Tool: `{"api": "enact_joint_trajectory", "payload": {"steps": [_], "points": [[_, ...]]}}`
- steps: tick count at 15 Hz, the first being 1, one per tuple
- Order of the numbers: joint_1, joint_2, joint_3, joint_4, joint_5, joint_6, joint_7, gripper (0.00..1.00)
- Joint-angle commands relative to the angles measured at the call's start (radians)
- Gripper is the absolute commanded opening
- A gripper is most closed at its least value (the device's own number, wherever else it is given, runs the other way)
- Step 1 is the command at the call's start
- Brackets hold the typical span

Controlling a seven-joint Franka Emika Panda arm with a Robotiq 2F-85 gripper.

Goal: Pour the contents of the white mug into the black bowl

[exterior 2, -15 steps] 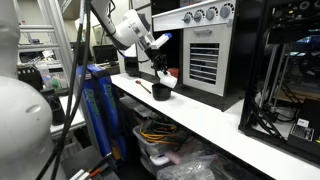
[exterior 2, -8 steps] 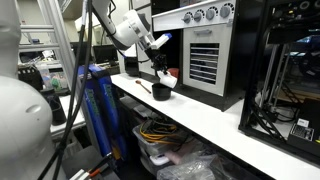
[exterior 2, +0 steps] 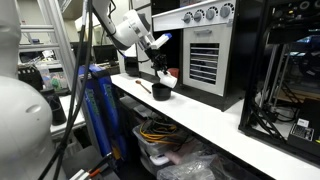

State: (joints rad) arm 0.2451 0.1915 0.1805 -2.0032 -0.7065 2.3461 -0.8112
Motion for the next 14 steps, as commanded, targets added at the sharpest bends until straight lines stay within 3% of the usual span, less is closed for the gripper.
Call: {"api": "enact_joint_trajectory", "payload": {"steps": [1, 2, 3, 14], "points": [[-0.011, 0.001, 0.012, 0.002, -0.001, -0.004, 0.000, 0.09], [-0.011, 0.001, 0.012, 0.002, -0.001, -0.004, 0.000, 0.09], [-0.010, -0.002, 0.012, 0.004, -0.005, -0.010, -0.003, 0.02], [0.039, 0.021, 0.043, 0.077, -0.140, -0.184, -0.004, 0.02]]}}
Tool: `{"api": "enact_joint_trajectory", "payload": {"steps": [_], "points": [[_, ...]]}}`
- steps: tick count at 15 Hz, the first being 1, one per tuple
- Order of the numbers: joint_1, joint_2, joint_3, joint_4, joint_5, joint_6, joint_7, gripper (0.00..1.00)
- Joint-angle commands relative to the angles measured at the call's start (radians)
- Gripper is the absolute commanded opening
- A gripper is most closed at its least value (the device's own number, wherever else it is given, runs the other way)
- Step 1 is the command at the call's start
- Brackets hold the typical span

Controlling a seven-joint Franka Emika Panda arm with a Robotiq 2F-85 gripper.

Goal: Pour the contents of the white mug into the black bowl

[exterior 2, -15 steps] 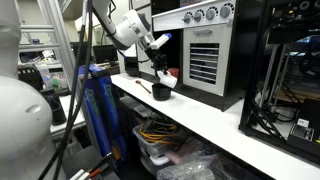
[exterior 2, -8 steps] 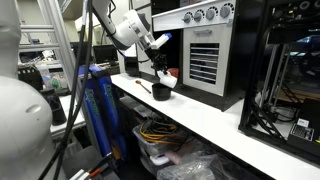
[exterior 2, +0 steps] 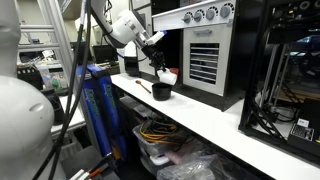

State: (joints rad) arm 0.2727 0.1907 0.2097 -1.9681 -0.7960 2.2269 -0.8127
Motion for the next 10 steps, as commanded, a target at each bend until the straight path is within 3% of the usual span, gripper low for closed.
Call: {"api": "enact_joint_trajectory", "payload": {"steps": [1, 10], "points": [[0.016, 0.026, 0.016, 0.048, -0.068, -0.079, 0.002, 0.02], [0.042, 0.100, 0.036, 0.113, -0.150, -0.164, -0.004, 0.02]]}}
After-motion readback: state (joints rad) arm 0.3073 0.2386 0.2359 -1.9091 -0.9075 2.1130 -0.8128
